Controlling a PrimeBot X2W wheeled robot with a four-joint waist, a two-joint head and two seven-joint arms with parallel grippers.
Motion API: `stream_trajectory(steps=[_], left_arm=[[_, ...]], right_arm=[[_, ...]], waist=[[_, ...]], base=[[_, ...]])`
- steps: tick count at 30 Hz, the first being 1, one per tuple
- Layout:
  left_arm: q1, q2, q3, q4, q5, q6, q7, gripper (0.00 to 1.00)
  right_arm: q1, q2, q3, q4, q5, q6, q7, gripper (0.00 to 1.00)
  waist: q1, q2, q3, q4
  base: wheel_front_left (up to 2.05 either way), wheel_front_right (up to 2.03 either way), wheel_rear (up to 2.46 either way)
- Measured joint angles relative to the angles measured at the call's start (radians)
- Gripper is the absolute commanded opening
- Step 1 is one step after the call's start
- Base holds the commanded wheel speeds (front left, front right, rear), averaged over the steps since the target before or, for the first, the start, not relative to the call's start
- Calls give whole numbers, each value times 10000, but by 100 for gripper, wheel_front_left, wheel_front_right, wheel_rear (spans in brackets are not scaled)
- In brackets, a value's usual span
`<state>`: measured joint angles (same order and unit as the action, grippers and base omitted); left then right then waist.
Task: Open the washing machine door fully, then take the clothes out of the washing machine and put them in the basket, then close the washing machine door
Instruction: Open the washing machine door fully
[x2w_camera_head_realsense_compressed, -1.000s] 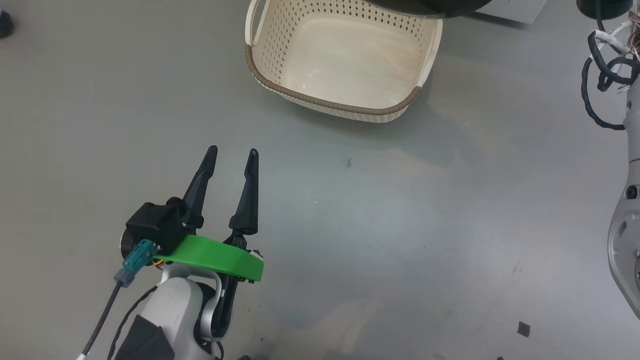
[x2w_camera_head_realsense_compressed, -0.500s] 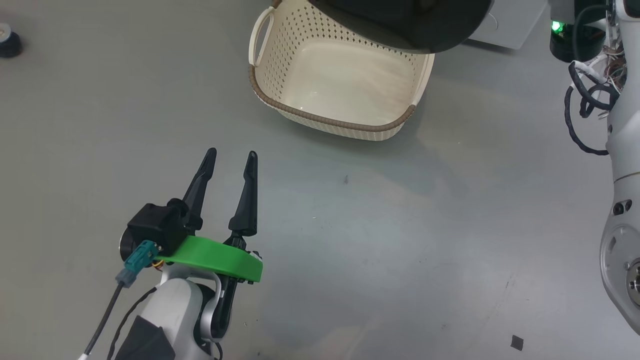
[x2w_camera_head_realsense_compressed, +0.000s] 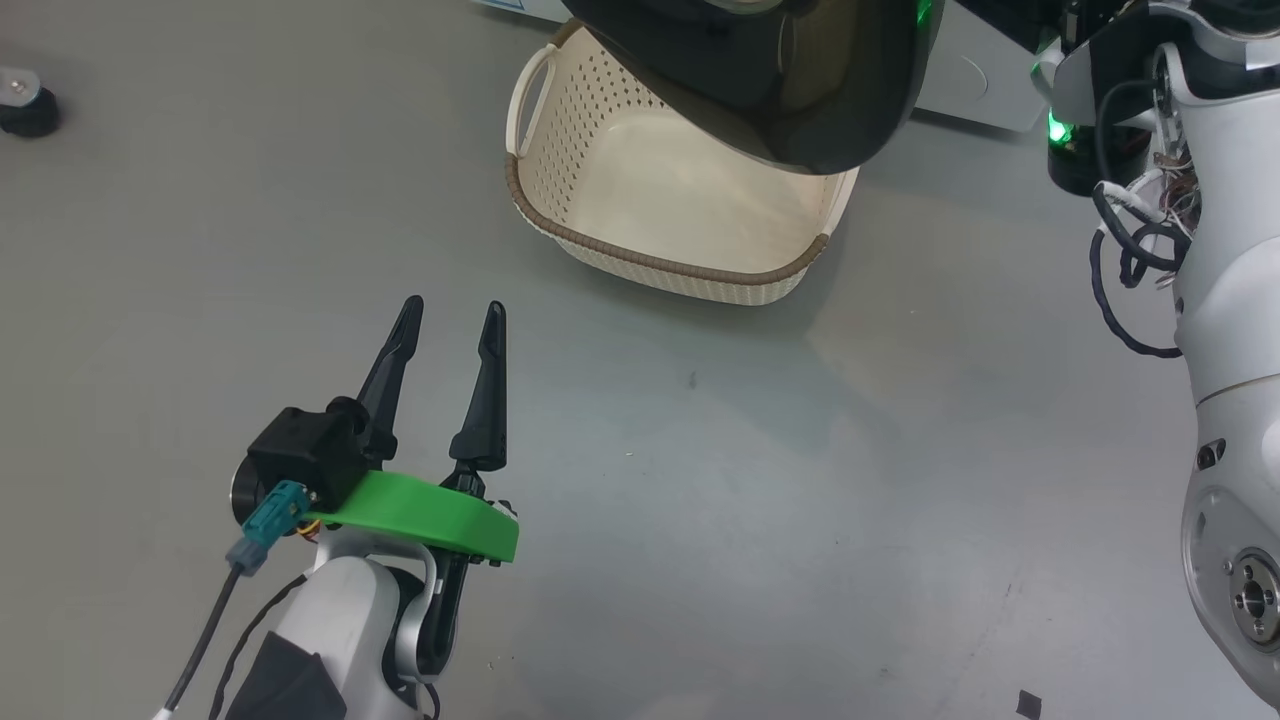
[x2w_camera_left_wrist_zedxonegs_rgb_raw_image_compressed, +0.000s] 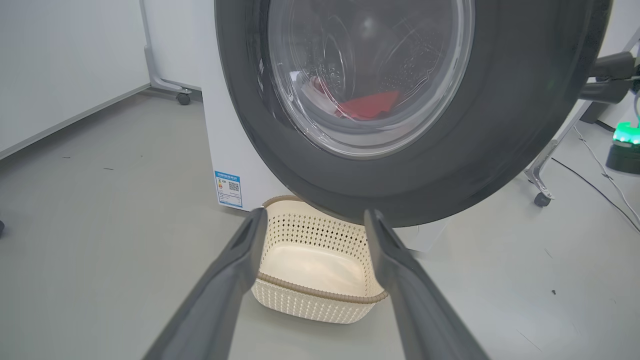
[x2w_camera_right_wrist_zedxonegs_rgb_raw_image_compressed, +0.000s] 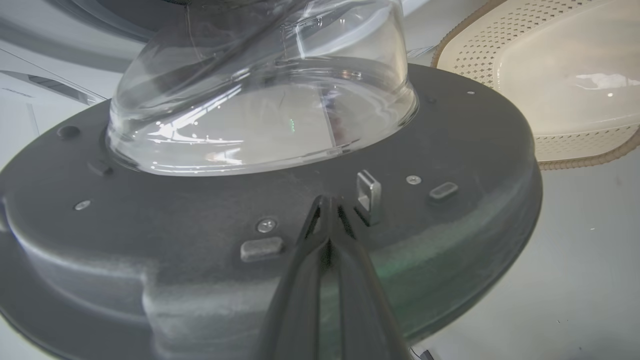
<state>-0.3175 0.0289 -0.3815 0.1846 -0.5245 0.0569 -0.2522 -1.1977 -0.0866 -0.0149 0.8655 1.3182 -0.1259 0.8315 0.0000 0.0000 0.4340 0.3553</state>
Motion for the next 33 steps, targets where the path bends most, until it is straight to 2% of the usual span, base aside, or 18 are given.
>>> stream_trajectory(steps=[16, 26, 33], left_arm=[[134, 2, 6, 10, 73, 0, 0, 100], [188, 2, -128, 54, 88, -2, 0, 100], [333, 2, -127, 61, 140, -2, 0, 100]], right_arm=[[426, 44, 1081, -67, 1753, 4, 625, 0], [893, 52, 2096, -336, 2512, 4, 713, 0], [1280, 59, 2995, -761, 3463, 2, 755, 0]], waist=[[0, 0, -300, 91], [0, 0, -419, 256], [0, 0, -522, 348]], base=[[0, 0, 0], [0, 0, 0], [0, 0, 0]])
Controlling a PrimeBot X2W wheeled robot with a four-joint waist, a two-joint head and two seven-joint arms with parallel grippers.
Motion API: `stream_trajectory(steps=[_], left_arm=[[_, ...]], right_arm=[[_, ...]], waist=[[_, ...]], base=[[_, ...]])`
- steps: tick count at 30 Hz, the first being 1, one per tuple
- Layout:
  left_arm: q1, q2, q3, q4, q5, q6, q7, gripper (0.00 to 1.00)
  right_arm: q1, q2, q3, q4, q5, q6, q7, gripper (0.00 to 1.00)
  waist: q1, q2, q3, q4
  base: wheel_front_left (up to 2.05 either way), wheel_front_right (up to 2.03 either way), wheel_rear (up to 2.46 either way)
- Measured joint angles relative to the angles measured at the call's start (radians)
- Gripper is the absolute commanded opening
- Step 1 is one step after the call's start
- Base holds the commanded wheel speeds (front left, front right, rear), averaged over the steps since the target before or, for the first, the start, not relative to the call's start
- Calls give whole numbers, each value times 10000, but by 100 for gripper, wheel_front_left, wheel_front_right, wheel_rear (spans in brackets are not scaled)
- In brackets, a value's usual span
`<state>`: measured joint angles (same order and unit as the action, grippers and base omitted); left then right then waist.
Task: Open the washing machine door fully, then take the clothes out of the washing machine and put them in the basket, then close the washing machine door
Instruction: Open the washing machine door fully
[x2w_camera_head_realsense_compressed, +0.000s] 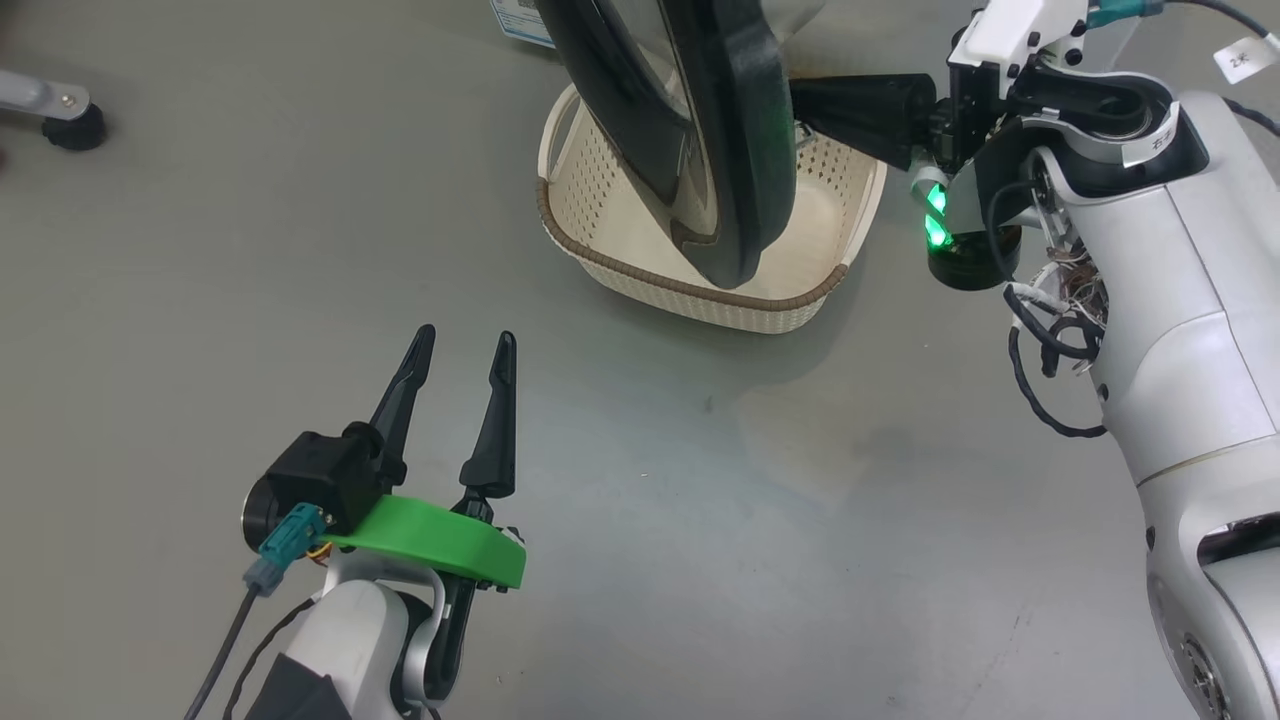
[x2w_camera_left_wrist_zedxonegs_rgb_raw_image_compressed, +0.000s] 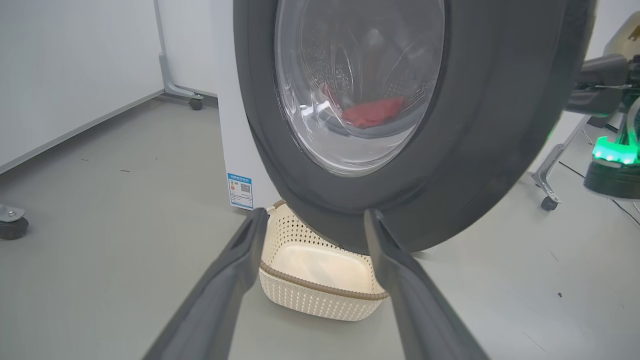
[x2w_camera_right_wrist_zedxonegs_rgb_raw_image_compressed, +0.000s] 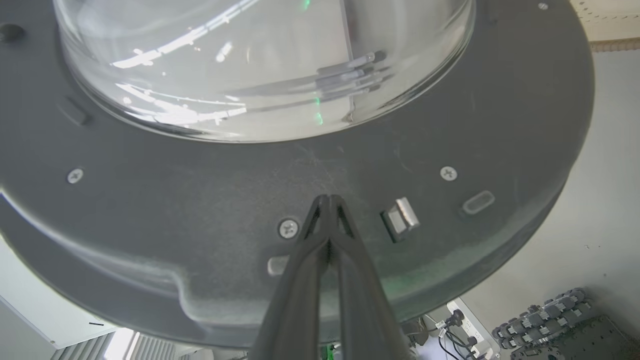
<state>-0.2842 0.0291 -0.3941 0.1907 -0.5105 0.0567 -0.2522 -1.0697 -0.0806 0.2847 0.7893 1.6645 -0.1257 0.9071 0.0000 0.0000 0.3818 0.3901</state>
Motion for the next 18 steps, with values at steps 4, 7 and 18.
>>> stream_trajectory(steps=[4, 7, 18], left_arm=[[39, 0, -4, 0, 21, 0, 0, 100], [53, 0, 0, -2, 25, 0, 0, 100], [76, 4, 395, -81, 205, 10, 0, 100]], right_arm=[[174, 0, 456, -257, 364, 0, -19, 0], [291, 4, 800, -472, 667, -2, -73, 0], [440, 69, 1528, -869, 464, 132, -1212, 0]], waist=[[0, 0, -40, 19], [0, 0, -63, 14], [0, 0, -194, -346]], base=[[0, 0, 0], [0, 0, 0], [0, 0, 0]])
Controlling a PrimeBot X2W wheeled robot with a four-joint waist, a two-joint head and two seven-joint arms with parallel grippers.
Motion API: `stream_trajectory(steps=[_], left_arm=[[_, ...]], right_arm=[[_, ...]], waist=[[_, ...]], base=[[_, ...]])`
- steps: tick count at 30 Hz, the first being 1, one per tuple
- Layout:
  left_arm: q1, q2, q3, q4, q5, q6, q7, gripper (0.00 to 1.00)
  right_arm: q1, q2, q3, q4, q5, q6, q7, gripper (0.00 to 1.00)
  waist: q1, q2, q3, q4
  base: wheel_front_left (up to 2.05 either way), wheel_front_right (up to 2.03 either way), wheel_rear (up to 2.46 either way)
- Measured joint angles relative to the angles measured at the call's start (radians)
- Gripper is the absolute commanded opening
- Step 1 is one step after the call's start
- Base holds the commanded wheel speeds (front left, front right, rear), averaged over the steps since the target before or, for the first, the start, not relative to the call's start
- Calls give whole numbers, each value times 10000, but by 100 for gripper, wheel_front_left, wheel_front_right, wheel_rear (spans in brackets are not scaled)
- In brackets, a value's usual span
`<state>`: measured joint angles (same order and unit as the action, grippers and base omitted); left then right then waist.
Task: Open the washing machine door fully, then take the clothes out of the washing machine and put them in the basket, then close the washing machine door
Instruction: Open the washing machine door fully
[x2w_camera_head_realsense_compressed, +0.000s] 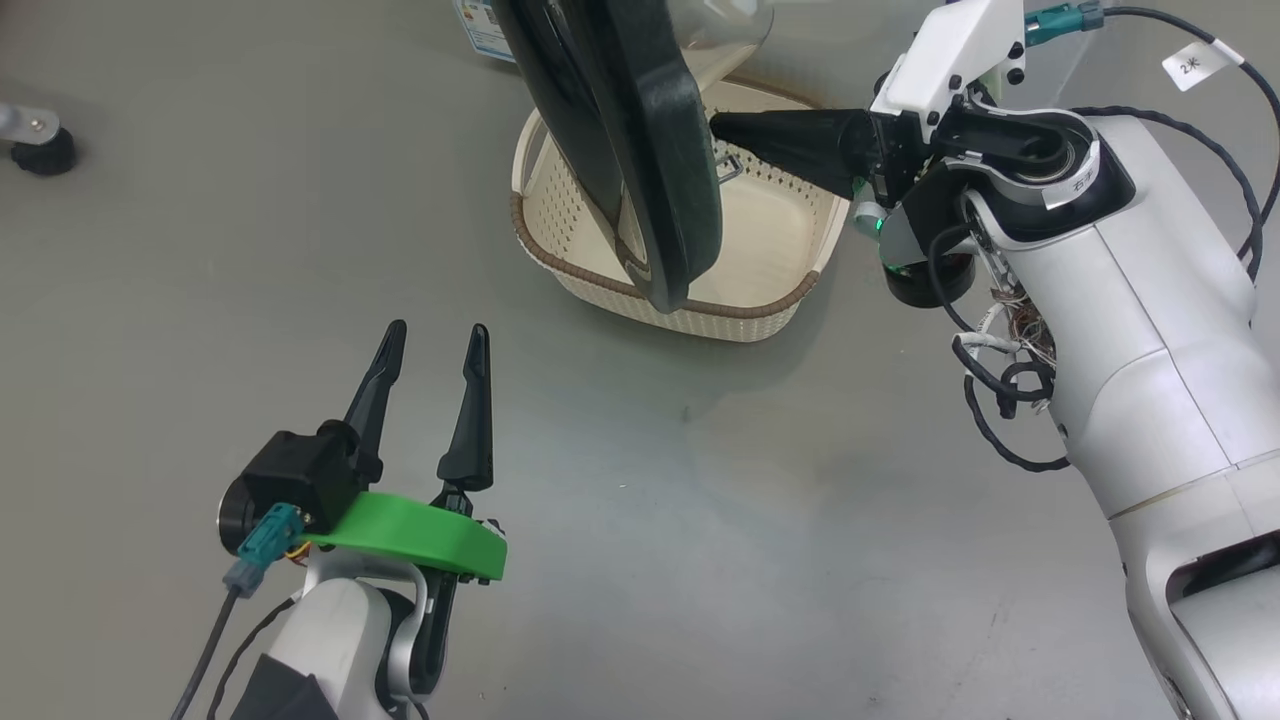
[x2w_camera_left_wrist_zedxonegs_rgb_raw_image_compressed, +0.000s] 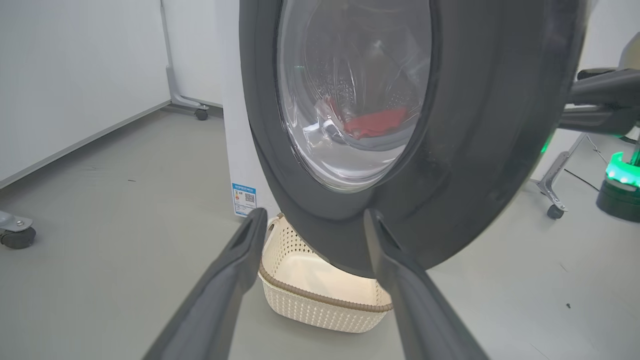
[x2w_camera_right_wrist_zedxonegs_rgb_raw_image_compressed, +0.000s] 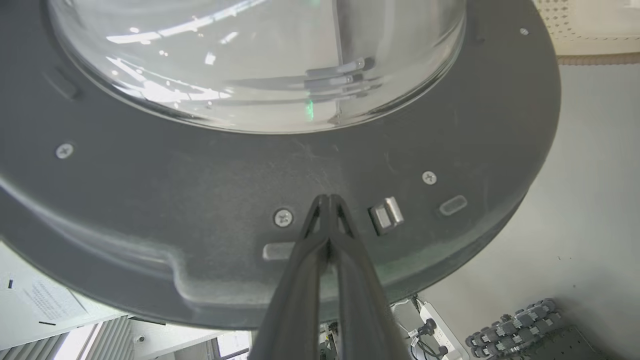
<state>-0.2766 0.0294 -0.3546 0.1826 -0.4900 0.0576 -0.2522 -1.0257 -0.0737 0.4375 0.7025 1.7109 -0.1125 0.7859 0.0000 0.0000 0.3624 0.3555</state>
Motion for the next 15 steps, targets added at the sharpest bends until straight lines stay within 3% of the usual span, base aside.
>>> stream_trajectory(steps=[7, 8, 13, 15], left_arm=[[5, 0, 303, 40, 257, 0, 0, 100], [5, 0, 303, 40, 257, 0, 0, 100], [38, 2, 573, 90, 470, 0, 0, 100], [92, 4, 700, 121, 522, 0, 0, 100]], right_arm=[[340, -199, 163, -228, -1511, 1131, -1394, 0], [340, -199, 163, -228, -1511, 1131, -1394, 0], [791, -1101, 897, -610, -3298, 2167, -2704, 0], [1069, -1438, 1172, -754, -4069, 2274, -3338, 0]], waist=[[0, 0, -330, -434], [0, 0, -330, -434], [0, 0, -647, -837], [0, 0, -789, -1010]], base=[[0, 0, 0], [0, 0, 0], [0, 0, 0], [0, 0, 0]])
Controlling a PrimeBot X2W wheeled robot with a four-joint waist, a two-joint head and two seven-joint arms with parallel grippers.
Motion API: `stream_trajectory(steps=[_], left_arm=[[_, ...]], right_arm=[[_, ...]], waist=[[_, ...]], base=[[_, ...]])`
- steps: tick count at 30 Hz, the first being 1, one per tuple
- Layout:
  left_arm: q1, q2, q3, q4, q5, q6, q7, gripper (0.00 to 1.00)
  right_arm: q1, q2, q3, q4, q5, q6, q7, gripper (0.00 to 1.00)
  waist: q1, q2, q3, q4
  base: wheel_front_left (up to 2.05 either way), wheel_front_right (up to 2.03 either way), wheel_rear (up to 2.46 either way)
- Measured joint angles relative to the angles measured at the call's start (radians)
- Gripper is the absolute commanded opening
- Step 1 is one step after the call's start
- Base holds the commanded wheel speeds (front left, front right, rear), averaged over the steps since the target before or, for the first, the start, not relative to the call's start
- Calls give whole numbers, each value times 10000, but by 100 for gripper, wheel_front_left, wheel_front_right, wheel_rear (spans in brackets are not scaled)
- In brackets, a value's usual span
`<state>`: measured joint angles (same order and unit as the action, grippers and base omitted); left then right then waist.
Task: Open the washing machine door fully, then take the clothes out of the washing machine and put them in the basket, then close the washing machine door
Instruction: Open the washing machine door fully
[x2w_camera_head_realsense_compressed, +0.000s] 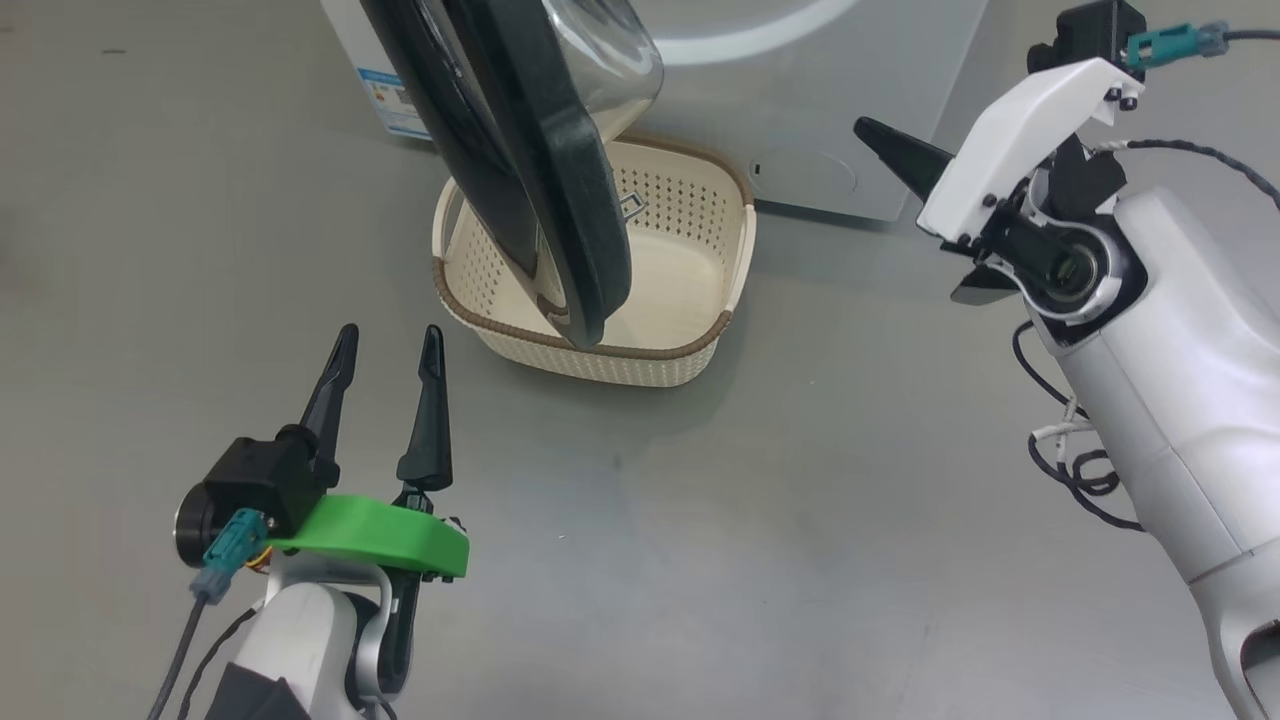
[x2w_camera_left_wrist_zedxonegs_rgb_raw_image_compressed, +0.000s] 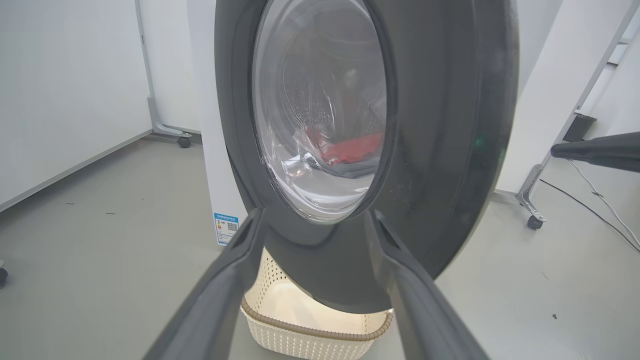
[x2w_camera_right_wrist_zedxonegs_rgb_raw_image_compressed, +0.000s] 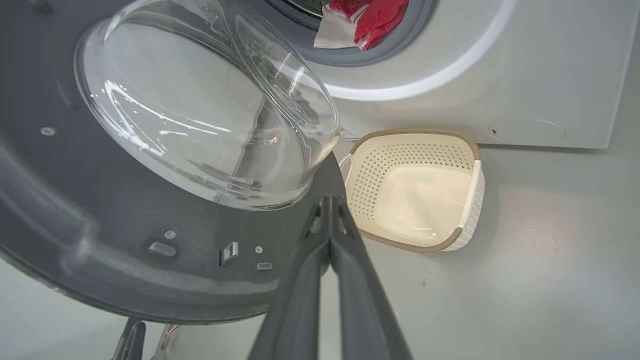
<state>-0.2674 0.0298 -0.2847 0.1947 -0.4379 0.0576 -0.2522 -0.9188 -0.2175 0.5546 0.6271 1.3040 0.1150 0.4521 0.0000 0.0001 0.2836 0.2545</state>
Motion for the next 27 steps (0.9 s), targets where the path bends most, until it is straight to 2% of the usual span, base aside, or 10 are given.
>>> stream_trajectory(steps=[10, 17, 21, 24, 27], left_arm=[[523, 12, 698, 100, 303, 0, 0, 100], [719, 31, 1089, 113, 403, -2, 0, 100], [793, 31, 1258, 107, 462, -8, 0, 100], [916, 31, 1384, 109, 533, -12, 0, 100], [950, 31, 1524, 104, 562, -13, 0, 100]], right_arm=[[1257, -957, 966, -1011, -3135, -2, -3536, 0], [2379, -1323, 1058, -1384, -4288, -40, -5697, 0], [3006, -1482, 1208, -1455, -4911, -399, -6537, 0], [3480, -1423, 1177, -1530, -4966, -706, -7099, 0], [4020, -1308, 984, -1609, -4966, -1014, -7173, 0]], waist=[[0, 0, -655, -972], [0, 0, -1066, -1565], [0, 0, -1259, -1821], [0, 0, -1378, -1981], [-1, 0, -1487, -2120]], base=[[0, 0, 0], [0, 0, 0], [0, 0, 0], [0, 0, 0], [0, 0, 0]])
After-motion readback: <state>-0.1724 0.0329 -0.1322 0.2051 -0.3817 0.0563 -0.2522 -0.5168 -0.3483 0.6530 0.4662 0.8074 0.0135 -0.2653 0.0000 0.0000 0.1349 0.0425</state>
